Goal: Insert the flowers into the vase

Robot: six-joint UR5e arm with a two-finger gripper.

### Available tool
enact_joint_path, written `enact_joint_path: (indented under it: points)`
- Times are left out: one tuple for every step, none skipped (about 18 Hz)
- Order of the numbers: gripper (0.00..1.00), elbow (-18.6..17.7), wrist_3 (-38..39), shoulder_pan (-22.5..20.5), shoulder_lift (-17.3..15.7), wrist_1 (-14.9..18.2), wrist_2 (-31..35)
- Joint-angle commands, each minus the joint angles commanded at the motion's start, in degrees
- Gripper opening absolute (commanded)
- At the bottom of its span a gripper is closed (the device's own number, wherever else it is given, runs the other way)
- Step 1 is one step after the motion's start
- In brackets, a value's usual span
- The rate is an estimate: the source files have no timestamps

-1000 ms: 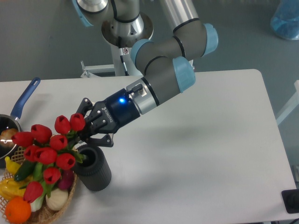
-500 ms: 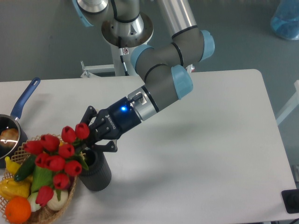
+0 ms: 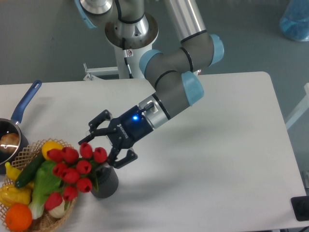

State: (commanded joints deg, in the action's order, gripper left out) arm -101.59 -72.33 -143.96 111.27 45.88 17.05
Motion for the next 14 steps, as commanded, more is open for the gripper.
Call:
enact_joint_path:
  points:
    - [1.0, -1.0, 0.0, -0.5, -1.0, 0.0, 0.9]
    - [1.0, -2.1, 0.0, -1.0, -2.0, 0.0, 2.1]
    - [1.0, -3.1, 0.6, -1.1, -3.2, 0.0, 3.6]
    - [1.0, -4.0, 0.8, -1.1, -4.4, 0.2, 5.2]
    - [1.0, -4.7, 0.8, -1.4, -5.5, 0.3, 7.7]
    - [1.0, -4.9, 0.7, -1.8, -6.3, 0.3, 11.0]
    - [1.0, -4.9, 0.4, -2.2, -6.9, 0.2, 13.8]
    - [1.0, -4.5, 0.6, -2.5, -7.5, 0.0, 15.2]
    - [1.0, -3.9, 0.6, -3.4, -8.3, -0.2, 16.6]
    - [1.0, -3.3, 0.3, -4.9, -9.6, -0.1, 18.8]
    - [1.0, -1.9, 0.4, -6.6, -9.9, 0.0, 21.9]
    - [1.0, -0.5, 0.9, -8.1, -9.9, 0.0, 25.3]
    - [1.0, 1.8, 1.4, -9.4, -9.9, 0.1, 28.3]
    - [1.0, 3.4, 2.6, -10.6, -9.9, 0.2, 30.8]
